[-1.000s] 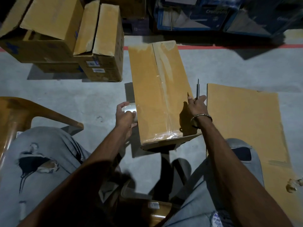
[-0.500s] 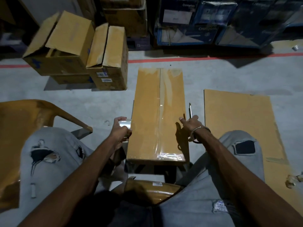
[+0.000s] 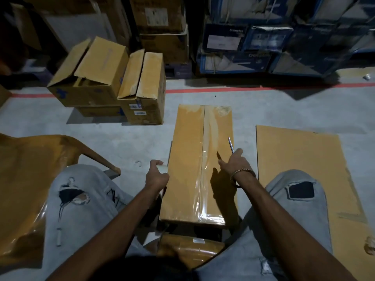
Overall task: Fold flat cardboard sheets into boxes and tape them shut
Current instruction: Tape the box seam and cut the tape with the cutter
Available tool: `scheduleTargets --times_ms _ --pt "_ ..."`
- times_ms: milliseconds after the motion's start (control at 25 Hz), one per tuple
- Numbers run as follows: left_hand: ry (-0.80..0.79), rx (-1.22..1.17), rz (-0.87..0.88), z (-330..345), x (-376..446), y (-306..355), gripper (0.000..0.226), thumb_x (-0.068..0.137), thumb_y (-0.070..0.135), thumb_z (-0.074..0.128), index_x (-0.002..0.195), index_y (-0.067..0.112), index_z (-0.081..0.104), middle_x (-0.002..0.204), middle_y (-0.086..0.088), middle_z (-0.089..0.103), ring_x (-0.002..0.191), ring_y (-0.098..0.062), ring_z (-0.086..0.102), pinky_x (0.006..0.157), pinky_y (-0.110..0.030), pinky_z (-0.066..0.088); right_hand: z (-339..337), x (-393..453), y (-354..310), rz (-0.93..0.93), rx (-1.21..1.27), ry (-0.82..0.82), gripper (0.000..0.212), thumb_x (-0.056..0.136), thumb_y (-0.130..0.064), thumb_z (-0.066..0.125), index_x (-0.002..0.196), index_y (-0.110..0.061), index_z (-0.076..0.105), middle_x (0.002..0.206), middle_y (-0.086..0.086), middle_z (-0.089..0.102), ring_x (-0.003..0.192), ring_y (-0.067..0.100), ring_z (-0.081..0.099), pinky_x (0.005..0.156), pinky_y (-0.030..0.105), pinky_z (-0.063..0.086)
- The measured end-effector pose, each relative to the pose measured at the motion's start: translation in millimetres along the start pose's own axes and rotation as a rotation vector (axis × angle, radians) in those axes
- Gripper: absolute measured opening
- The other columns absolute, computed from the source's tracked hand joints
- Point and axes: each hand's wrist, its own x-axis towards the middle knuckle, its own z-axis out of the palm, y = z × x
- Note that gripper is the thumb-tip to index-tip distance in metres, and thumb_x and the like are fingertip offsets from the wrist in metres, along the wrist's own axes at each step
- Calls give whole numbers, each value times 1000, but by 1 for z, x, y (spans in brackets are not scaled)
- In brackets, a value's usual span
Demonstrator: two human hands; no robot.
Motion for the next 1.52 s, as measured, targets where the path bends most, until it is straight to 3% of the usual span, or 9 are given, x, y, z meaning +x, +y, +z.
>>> scheduleTargets --times_ms 160,360,440,560,720,840,1160,1360,1520 --pt "-14 -63 166 -7 15 51 54 84 -10 57 125 26 55 109 -10 63 71 -19 58 48 -25 43 -11 17 -39 -175 244 -45 54 96 -42 69 128 -10 39 115 3 57 76 15 65 64 31 50" --pt "-314 59 383 -20 44 146 65 85 -13 68 130 33 56 120 -5 56 96 -23 61 58 -26 52 -30 56 -78 -269 535 -9 40 91 -42 74 107 -21 43 105 13 72 91 28 75 57 35 55" --pt "-360 130 430 -18 63 169 65 88 -11 68 131 35 54 123 -6 53 102 -25 60 65 -32 57 -42 78 -87 -290 680 -31 40 88 -38 78 102 -24 43 105 14 68 99 30 73 73 47 63" --pt "-401 194 475 -3 84 187 57 95 -6 61 132 36 52 129 -7 52 107 -26 61 80 -41 62 -50 106 -101 -366 731 -79 41 87 -35 81 105 -25 45 89 -10 62 98 17 67 91 56 59" --pt "-474 265 537 14 91 201 49 100 0 57 135 33 48 118 -3 58 99 -22 62 73 -33 55 -48 117 -119 -414 749 -102 45 84 -31 84 105 -24 45 80 -30 70 99 16 69 86 50 57" --pt "-440 286 563 13 94 204 47 102 3 56 138 32 47 117 1 57 97 -16 61 72 -33 53 -42 123 -122 -464 753 -69 45 80 -26 84 100 -22 44 102 -11 79 106 14 72 92 55 57" --pt "-442 513 637 22 102 205 59 100 -2 53 148 30 43 112 2 53 84 -10 53 60 -21 46 -35 129 -114 -348 808 76 50 71 -9 90 89 -21 45 89 13 77 91 25 78 77 58 62" --pt "-422 561 667 20 106 198 71 105 4 52 164 34 25 161 -9 41 102 -12 59 75 -14 45 -36 121 -118 -299 815 75 50 73 -8 91 92 -17 46 63 -10 67 74 10 76 76 48 65" --pt "-413 554 612 11 111 198 80 105 19 60 166 34 10 162 -8 41 127 -26 57 105 -41 50 -48 120 -120 -179 960 -54 52 71 -1 91 97 -14 47 83 7 70 84 27 76 63 28 62"
